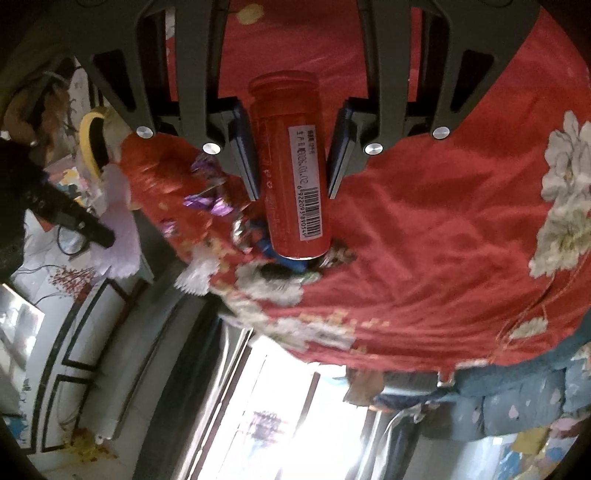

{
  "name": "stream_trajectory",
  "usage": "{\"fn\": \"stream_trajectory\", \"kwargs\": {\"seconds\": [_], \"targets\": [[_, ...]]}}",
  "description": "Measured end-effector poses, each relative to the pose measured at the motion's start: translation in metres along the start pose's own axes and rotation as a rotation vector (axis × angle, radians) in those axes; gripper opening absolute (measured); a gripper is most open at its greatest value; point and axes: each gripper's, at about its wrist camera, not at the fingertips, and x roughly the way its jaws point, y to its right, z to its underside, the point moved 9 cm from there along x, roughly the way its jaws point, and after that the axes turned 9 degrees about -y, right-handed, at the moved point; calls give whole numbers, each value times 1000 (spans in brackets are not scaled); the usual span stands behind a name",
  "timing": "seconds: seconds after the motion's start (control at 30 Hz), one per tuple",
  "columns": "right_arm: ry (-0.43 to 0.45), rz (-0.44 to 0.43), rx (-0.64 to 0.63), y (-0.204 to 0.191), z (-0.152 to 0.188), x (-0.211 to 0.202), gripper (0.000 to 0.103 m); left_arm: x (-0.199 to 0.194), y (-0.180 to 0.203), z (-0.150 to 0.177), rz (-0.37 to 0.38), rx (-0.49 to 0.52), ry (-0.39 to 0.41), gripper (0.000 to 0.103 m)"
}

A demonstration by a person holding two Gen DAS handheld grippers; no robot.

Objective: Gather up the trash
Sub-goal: 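Grasp the red can with the left tool while the right tool grasps the white crinkled paper, then carry the red can and white paper over the yellow-rimmed bin with both tools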

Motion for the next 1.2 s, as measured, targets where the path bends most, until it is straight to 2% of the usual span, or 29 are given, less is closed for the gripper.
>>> {"fn": "stream_trajectory", "kwargs": {"seconds": [0.27,0.63,1.2], "targets": [[33,-18,16,-4,-2,-15,27,-14,32,-11,46,55,48,28],[68,-23,17,-4,-7,-34,27,-15,65,-17,83,109,62,28],[127,51,108,46,-12,-66,27,-8,133,-32,140,219,69,28]]}}
